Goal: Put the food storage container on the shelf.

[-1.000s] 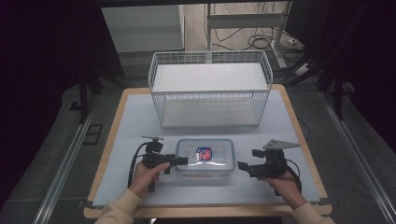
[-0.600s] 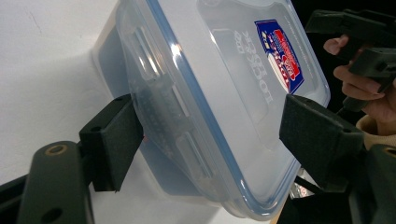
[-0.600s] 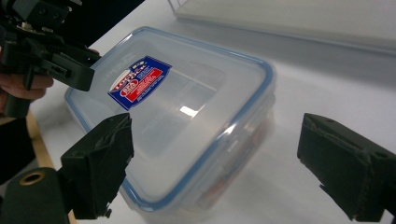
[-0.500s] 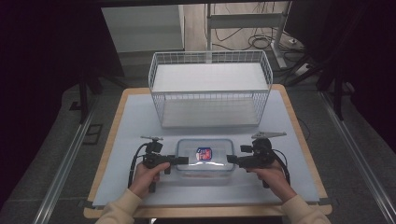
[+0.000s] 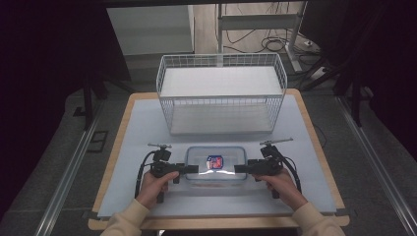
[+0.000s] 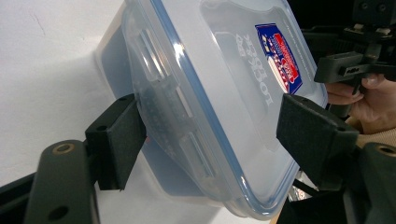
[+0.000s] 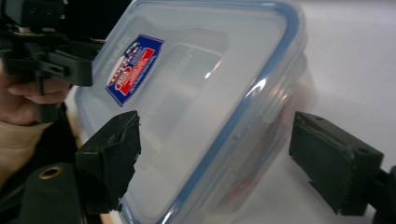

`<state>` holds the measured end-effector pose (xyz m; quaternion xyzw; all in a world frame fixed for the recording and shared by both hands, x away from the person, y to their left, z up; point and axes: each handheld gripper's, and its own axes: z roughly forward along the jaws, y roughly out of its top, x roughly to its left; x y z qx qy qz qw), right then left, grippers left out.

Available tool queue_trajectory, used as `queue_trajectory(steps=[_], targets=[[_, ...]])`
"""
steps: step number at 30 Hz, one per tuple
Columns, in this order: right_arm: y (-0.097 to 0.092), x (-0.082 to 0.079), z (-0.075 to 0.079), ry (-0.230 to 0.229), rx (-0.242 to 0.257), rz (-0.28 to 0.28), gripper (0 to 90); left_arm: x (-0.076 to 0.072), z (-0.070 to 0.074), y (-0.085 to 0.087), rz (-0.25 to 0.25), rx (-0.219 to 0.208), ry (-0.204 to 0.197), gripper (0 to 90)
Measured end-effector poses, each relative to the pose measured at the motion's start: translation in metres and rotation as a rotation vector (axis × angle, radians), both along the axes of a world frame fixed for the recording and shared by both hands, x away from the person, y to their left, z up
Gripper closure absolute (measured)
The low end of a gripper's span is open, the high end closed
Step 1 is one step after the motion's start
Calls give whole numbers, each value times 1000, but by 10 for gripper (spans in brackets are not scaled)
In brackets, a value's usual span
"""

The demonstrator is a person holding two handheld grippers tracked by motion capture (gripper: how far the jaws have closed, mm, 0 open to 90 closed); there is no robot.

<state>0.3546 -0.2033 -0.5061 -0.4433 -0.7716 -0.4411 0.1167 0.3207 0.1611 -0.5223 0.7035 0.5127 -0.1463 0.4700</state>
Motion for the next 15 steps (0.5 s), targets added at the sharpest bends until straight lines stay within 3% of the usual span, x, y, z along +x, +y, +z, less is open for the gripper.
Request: queue_trajectory(steps=[6,9,10,15], targets=[[-2,2,-4,43,40,-1,221,0,0,0,2,-1,-1,249],[-3,2,-3,39,43,-4,257,0,0,0,4,0,-2,250],[-5,0,0,28,43,-8,305,-1,0,0,4,0,-5,250],[-8,-1,1,23,57,-11,347,-5,2,0,11,6,-22,264]])
